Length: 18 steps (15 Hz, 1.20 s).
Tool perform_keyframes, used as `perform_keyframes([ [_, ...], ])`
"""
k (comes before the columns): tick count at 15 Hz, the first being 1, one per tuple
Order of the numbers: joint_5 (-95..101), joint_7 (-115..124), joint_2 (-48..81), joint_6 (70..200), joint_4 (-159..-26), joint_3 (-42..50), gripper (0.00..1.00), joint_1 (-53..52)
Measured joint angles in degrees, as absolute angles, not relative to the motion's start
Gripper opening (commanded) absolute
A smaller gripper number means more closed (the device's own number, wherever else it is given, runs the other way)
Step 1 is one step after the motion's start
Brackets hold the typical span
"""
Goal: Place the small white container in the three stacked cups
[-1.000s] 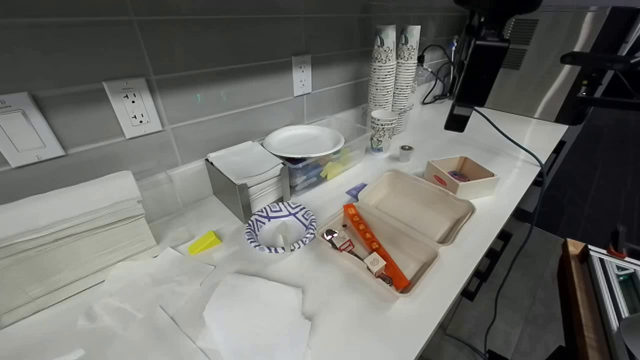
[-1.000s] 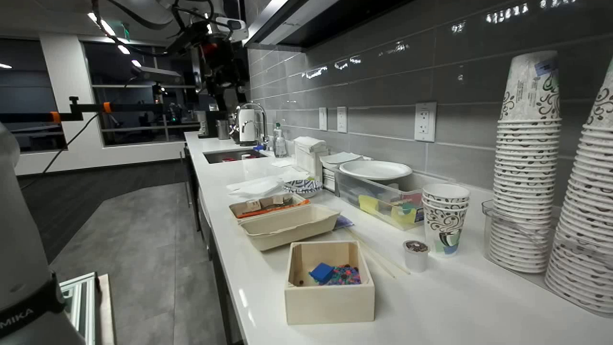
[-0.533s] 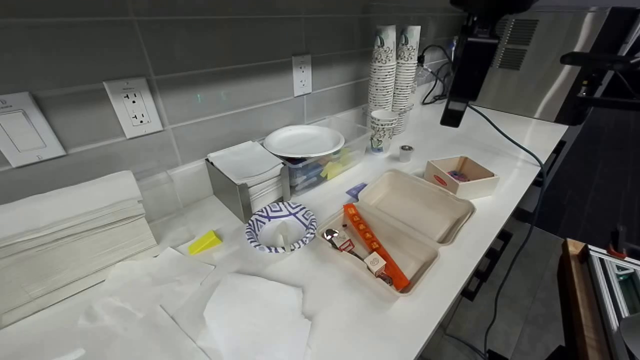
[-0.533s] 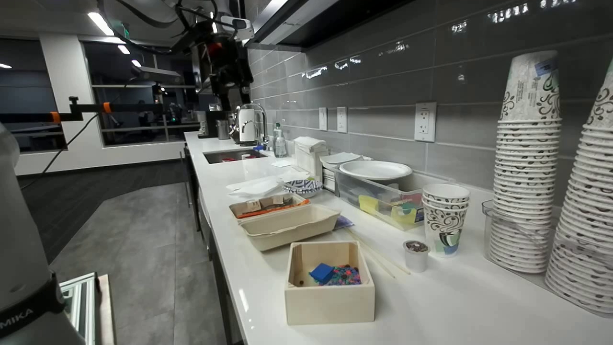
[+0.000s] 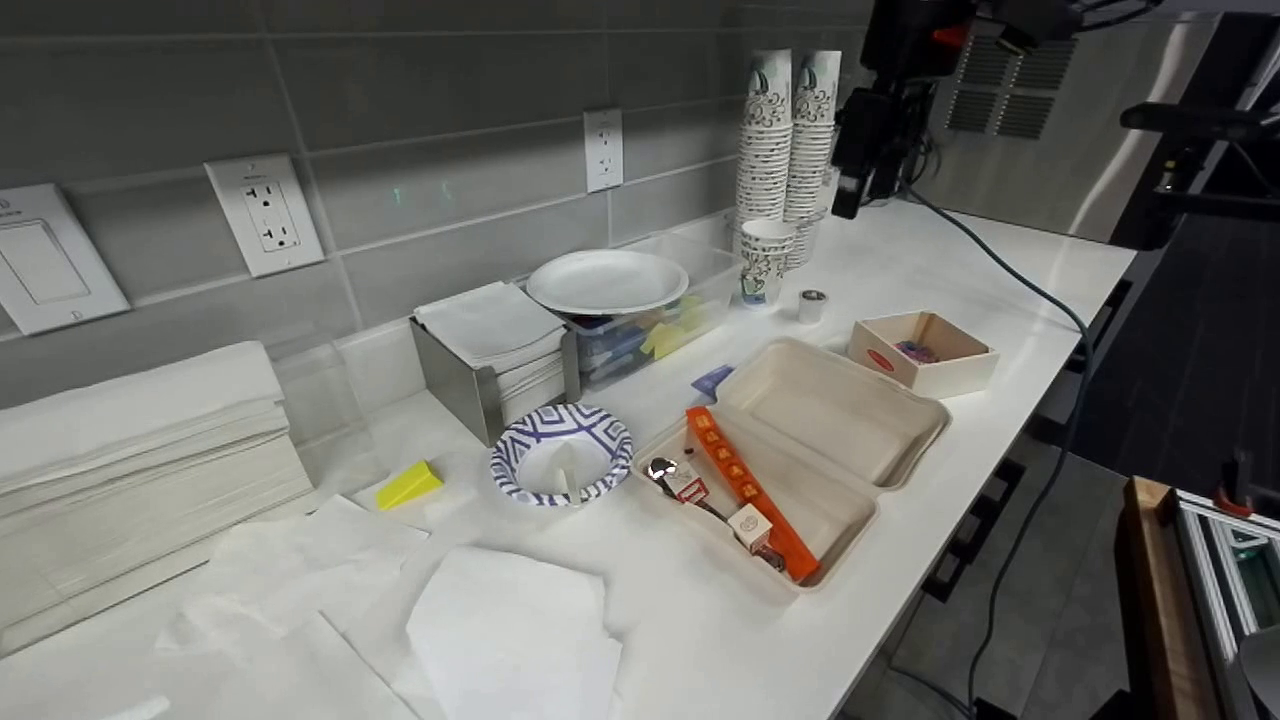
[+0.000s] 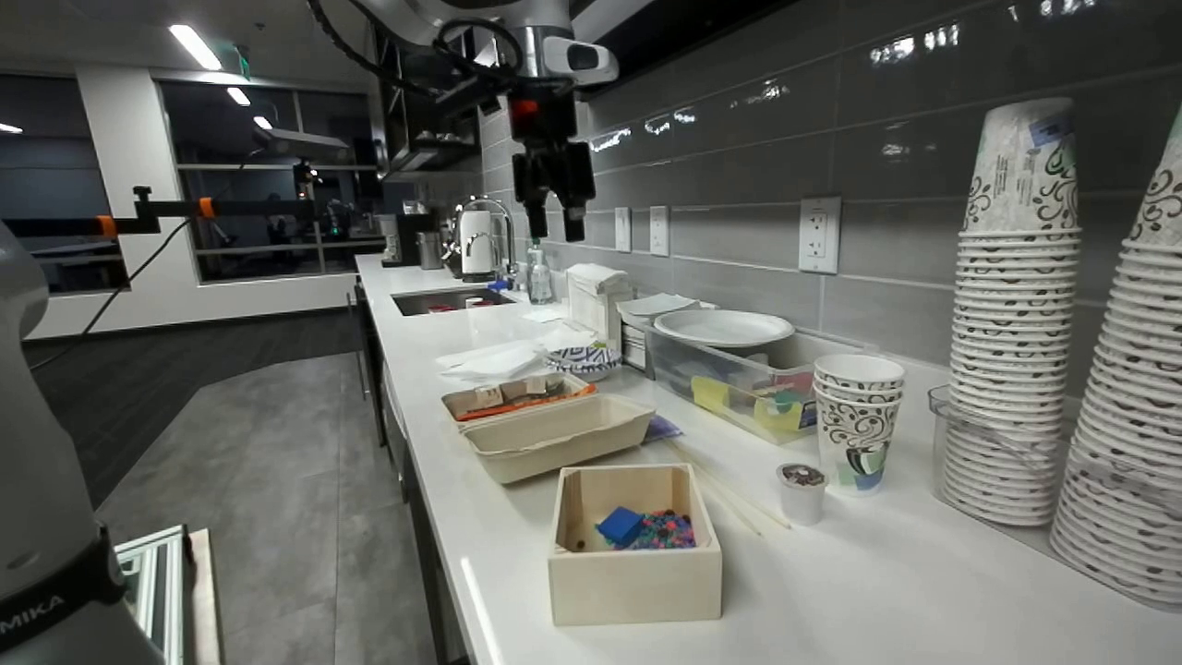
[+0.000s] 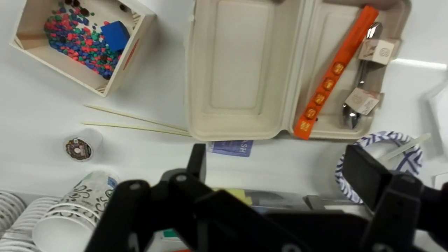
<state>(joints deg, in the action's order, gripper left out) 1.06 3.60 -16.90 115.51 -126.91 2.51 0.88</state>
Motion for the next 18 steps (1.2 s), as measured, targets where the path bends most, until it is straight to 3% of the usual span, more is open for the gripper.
perform_keyframes([
  [10,3.9,3.2,-7.1,135.5,-132.6,8.2,1.00,8.2],
  [18,3.7,3.2,-5.0,136.3,-132.2,9.3,1.00,9.2],
])
